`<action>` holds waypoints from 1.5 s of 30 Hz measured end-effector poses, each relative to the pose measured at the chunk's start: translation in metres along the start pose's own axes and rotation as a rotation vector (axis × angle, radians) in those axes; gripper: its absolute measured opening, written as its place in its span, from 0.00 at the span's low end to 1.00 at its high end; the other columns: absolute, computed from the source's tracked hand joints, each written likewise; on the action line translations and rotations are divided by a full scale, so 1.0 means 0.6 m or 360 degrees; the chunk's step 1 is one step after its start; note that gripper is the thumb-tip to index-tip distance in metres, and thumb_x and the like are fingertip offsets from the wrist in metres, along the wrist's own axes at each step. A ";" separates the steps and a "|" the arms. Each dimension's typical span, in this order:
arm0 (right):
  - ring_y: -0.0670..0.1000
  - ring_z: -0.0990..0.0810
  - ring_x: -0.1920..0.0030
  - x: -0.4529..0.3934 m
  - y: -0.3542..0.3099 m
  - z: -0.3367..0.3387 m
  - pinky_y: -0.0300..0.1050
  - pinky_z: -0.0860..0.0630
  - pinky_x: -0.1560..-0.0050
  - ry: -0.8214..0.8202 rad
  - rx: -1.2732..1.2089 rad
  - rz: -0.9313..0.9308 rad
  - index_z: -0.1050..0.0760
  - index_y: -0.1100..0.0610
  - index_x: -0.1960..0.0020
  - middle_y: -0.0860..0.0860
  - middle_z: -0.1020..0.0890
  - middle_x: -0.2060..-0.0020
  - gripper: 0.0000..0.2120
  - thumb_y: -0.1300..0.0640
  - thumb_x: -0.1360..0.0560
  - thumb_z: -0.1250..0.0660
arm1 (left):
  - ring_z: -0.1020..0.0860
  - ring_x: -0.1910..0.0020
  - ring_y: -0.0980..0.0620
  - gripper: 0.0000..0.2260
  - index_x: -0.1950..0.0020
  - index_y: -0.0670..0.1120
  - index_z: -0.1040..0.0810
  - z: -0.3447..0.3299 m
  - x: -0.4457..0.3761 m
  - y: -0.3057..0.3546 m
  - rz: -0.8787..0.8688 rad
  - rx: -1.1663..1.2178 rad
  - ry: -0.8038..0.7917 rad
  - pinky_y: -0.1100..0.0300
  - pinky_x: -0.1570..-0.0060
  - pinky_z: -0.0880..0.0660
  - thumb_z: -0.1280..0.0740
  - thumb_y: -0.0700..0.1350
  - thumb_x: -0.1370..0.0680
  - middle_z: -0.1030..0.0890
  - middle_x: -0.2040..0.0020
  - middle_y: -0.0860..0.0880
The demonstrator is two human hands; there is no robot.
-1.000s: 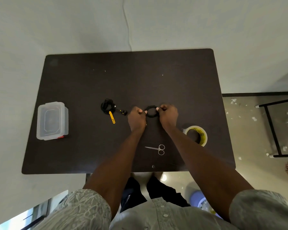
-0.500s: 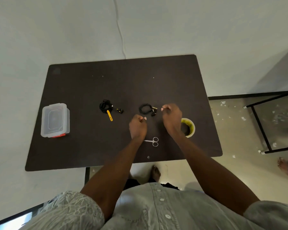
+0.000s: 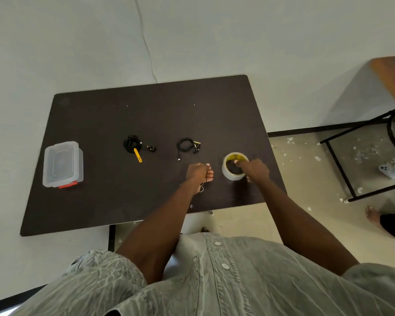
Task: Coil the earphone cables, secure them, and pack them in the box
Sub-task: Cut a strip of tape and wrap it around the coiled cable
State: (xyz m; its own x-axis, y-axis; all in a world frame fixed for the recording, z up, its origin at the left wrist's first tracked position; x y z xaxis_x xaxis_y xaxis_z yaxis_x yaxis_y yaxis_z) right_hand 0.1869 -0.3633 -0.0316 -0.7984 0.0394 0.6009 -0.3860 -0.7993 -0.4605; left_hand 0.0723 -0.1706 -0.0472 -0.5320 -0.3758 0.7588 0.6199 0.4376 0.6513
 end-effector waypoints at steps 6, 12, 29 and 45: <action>0.49 0.21 0.71 -0.012 0.014 -0.034 0.39 0.26 0.71 -0.0059 -0.0116 -0.0069 0.24 0.65 0.43 0.57 0.17 0.61 0.14 0.55 0.21 0.36 | 0.25 0.66 0.52 0.12 0.61 0.40 0.27 0.002 0.000 0.000 0.0044 0.0050 0.0007 0.63 0.68 0.23 0.39 0.39 0.18 0.25 0.64 0.45; 0.52 0.16 0.64 0.009 0.000 -0.043 0.48 0.17 0.60 0.0150 -0.0320 0.0106 0.26 0.63 0.44 0.57 0.17 0.57 0.09 0.59 0.22 0.36 | 0.21 0.62 0.48 0.08 0.58 0.38 0.25 0.030 0.007 0.004 0.0090 0.0228 0.0009 0.58 0.63 0.21 0.38 0.38 0.19 0.21 0.61 0.41; 0.55 0.18 0.48 0.148 -0.124 -0.103 0.53 0.17 0.54 0.0366 -0.0401 0.0788 0.30 0.59 0.40 0.57 0.20 0.46 0.10 0.60 0.21 0.36 | 0.18 0.52 0.43 0.20 0.47 0.33 0.22 0.147 0.058 0.072 -0.0229 0.0363 -0.0242 0.52 0.49 0.19 0.28 0.50 0.25 0.18 0.52 0.38; 0.56 0.19 0.46 0.245 -0.162 -0.186 0.49 0.18 0.51 0.0341 -0.0268 0.0892 0.32 0.59 0.37 0.58 0.21 0.42 0.13 0.60 0.20 0.36 | 0.19 0.61 0.46 0.02 0.55 0.37 0.25 0.275 0.093 0.044 -0.0242 0.0257 -0.0030 0.53 0.52 0.20 0.34 0.33 0.23 0.20 0.60 0.39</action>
State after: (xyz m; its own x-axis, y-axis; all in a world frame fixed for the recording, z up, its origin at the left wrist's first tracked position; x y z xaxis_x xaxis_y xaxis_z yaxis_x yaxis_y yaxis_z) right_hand 0.0554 -0.2131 0.0283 -0.9690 -0.2253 0.1011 0.0652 -0.6283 -0.7753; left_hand -0.0363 -0.0452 0.0126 -0.6237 -0.4329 0.6509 0.4323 0.5027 0.7486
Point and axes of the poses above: each hand's wrist, its own x-axis away from the middle knuckle, its own z-axis out of the back of the hand, y = z × x, the point moved 9 cm from there along -x, towards the middle knuckle
